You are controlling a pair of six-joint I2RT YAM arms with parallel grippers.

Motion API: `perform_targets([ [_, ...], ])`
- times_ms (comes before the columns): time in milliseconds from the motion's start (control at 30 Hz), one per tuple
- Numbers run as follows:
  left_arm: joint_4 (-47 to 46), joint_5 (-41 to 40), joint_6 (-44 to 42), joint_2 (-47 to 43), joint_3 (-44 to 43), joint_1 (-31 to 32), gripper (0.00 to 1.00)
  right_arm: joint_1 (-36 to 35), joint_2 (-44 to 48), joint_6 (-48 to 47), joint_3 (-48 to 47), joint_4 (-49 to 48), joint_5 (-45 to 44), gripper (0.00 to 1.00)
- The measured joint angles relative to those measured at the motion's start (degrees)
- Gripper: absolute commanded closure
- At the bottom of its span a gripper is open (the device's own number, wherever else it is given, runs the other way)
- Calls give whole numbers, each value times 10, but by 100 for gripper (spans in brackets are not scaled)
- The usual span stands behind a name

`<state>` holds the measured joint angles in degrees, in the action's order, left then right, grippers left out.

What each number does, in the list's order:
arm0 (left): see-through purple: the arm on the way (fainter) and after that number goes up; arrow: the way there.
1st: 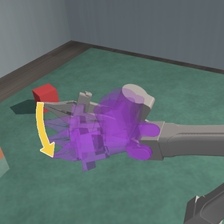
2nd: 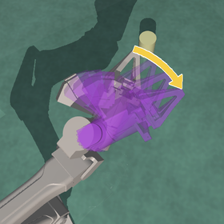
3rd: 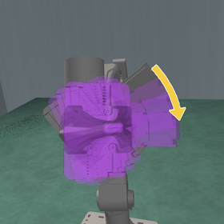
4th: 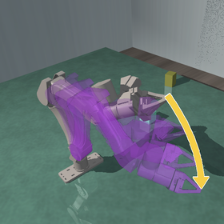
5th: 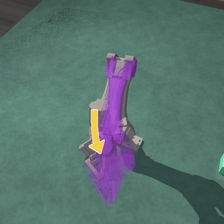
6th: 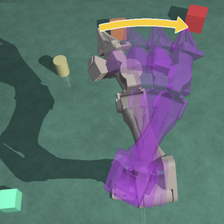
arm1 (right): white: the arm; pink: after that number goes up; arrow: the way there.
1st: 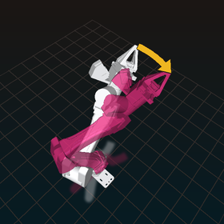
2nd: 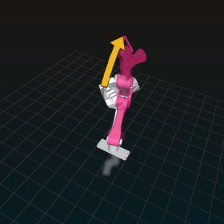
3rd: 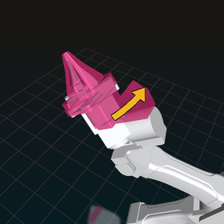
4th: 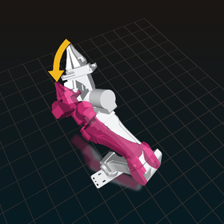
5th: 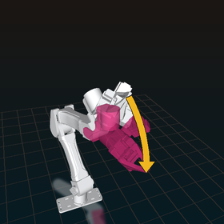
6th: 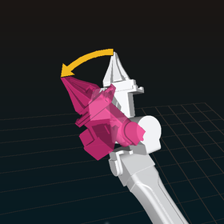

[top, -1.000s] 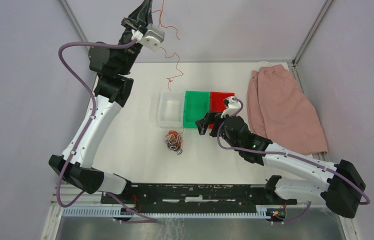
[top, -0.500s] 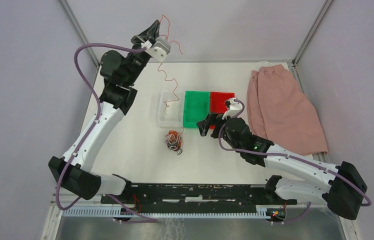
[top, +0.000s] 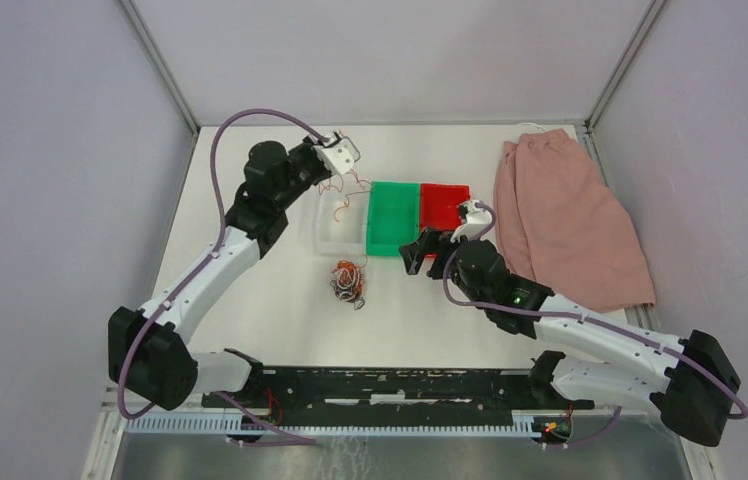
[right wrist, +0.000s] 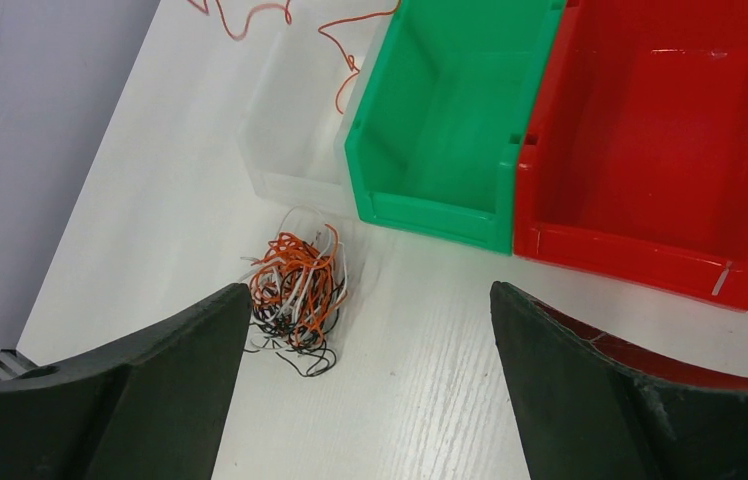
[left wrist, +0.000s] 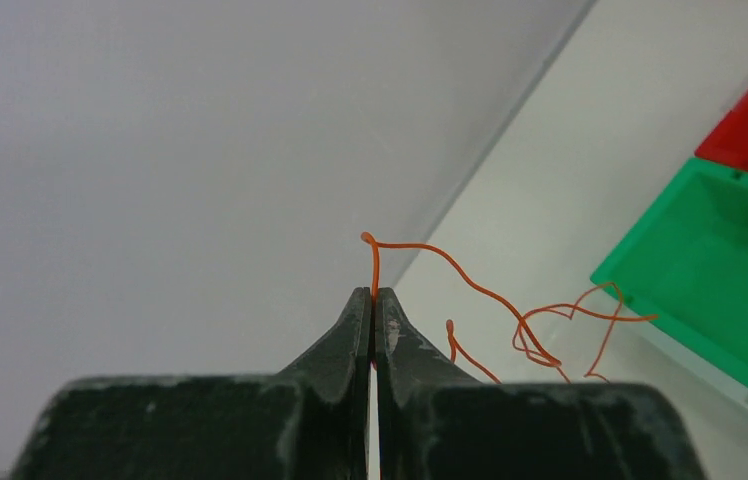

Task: Untangle the cables
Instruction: Place the cable in the bin.

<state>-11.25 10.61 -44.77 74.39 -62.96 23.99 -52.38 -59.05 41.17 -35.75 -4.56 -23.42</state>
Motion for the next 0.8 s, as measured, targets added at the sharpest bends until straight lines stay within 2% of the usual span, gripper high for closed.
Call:
perform_targets([
  [133, 34, -7, -2, 0, 27, 0, 97, 0, 3, 0, 0, 4, -6, 4],
  [533, 157, 17, 2, -3, 28, 0, 97, 0, 3, 0, 0, 13, -10, 4],
  [800, 195, -17, 1, 97, 28, 0, 97, 2, 3, 0, 0, 29, -13, 4],
])
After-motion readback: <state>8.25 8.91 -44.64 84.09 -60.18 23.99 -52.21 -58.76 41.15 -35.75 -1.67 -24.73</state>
